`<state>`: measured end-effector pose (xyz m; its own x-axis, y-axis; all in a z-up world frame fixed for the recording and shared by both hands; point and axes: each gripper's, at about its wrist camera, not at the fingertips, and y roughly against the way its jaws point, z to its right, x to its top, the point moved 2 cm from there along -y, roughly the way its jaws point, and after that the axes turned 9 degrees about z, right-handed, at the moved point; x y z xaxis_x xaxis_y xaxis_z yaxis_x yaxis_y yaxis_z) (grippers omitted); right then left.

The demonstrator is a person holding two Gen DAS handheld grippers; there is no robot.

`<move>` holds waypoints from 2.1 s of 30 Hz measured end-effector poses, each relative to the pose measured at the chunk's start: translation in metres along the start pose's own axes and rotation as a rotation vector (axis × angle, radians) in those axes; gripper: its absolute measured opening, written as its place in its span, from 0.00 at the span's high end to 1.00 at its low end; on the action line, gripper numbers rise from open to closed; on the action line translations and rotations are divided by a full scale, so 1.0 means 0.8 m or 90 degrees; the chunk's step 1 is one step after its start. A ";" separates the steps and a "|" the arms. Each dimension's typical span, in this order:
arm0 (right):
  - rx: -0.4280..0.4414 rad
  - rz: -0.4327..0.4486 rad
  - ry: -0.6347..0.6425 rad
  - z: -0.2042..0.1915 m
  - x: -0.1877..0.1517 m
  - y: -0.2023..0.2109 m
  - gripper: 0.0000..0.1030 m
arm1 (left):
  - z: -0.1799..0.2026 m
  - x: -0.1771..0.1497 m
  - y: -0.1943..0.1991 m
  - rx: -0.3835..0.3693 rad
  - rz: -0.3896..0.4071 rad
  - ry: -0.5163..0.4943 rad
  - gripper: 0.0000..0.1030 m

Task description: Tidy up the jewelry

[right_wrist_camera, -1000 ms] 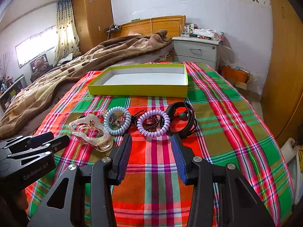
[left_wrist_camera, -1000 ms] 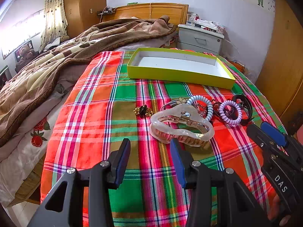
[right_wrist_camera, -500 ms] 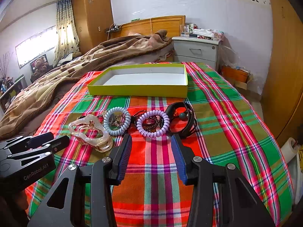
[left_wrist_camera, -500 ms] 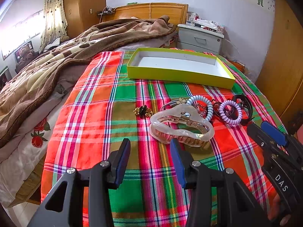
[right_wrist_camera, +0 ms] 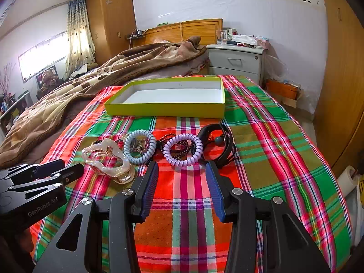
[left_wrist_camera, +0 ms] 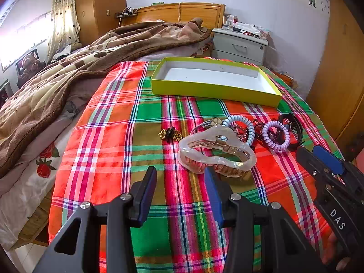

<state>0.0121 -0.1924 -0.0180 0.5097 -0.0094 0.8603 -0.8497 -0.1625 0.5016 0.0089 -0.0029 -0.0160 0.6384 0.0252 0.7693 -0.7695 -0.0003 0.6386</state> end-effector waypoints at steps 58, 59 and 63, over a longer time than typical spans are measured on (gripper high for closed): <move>0.098 -0.112 0.001 0.035 0.020 -0.089 0.90 | 0.012 0.013 -0.051 -0.173 -0.144 -0.085 0.54; 0.097 -0.109 0.000 0.036 0.020 -0.088 0.90 | 0.013 0.013 -0.050 -0.173 -0.143 -0.088 0.54; 0.096 -0.091 -0.015 0.041 0.024 -0.081 0.91 | 0.019 0.012 -0.046 -0.178 -0.135 -0.112 0.54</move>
<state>0.0809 -0.2143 -0.0371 0.6285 0.0020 0.7778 -0.7393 -0.3091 0.5982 0.0436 -0.0178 -0.0318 0.7584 -0.1762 0.6275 -0.5790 0.2599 0.7728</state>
